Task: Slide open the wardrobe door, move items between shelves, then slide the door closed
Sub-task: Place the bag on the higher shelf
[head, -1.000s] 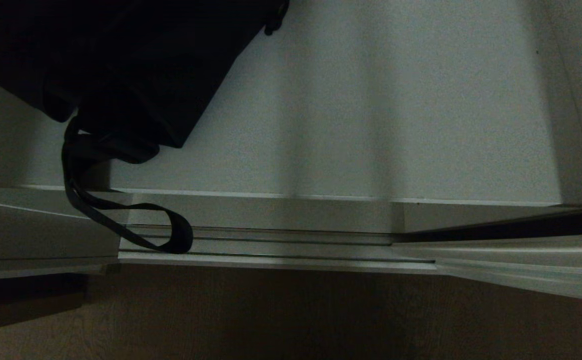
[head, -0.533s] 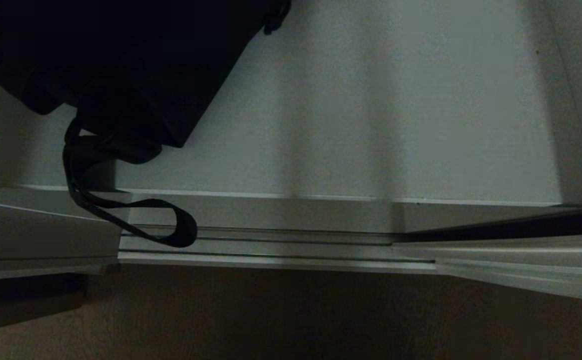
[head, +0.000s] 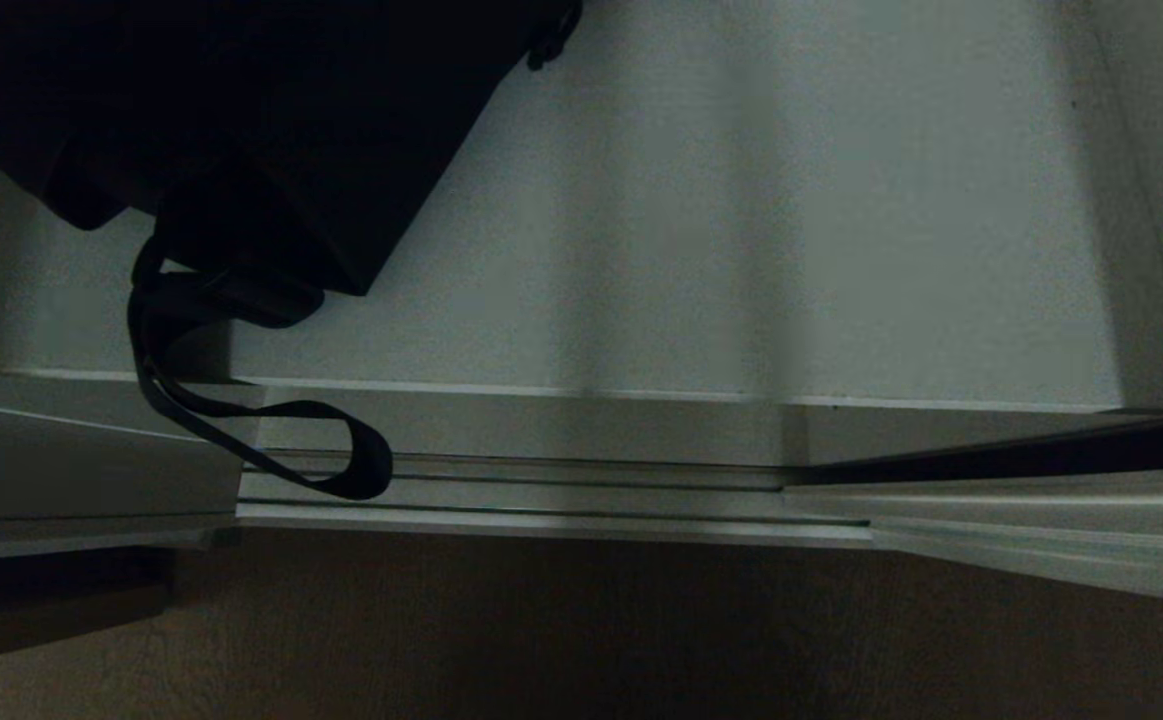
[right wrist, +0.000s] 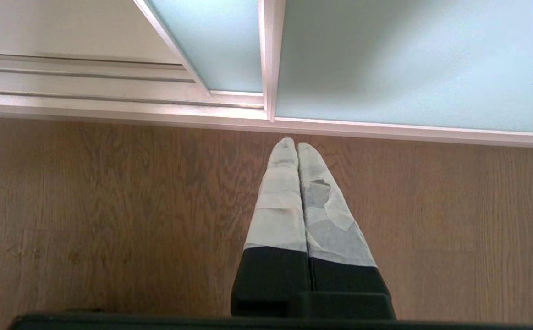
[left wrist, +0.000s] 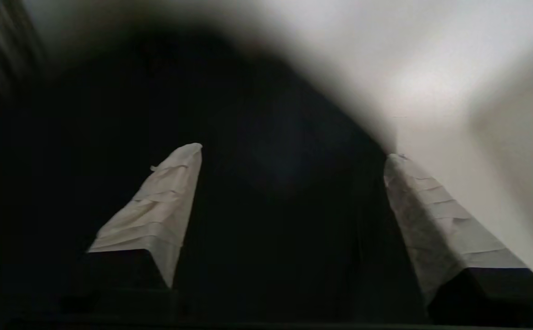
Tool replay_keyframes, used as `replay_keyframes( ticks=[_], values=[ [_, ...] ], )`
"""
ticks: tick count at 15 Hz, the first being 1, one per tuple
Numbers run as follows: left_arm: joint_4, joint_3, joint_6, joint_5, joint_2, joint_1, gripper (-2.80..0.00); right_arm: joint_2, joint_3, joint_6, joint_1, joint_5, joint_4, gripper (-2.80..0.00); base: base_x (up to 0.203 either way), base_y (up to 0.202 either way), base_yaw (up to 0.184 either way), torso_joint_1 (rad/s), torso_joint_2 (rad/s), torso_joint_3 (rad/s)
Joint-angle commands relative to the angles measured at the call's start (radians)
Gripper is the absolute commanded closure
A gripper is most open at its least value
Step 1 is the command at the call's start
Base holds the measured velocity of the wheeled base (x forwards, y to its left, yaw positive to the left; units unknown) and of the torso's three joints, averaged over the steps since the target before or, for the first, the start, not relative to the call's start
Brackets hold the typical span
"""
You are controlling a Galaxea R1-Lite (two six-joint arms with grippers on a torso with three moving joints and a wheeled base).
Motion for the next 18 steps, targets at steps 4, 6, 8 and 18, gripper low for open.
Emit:
replay_keyframes(
  ticks=[4,6,8,18],
  values=[
    [0.347,0.126,-0.017,-0.051,-0.222,-0.028,-0.31,0.000,-0.001,0.000,0.000,0.000,-0.001,0.00,0.000,0.000,0.000,0.000,0.00,0.000],
    [0.441,0.208,-0.020,-0.053,-0.293,-0.030,0.00,0.000,0.000,0.000,0.000,0.000,-0.001,0.00,0.000,0.000,0.000,0.000,0.00,0.000],
    [0.529,0.315,-0.028,-0.068,-0.367,-0.031,0.00,0.000,0.000,0.000,0.000,0.000,-0.001,0.00,0.000,0.000,0.000,0.000,0.00,0.000],
    [0.700,0.961,-0.075,-0.053,-0.566,0.008,0.00,0.000,0.001,0.000,0.000,0.001,-0.001,0.00,0.000,0.000,0.000,0.000,0.00,0.000]
  ],
)
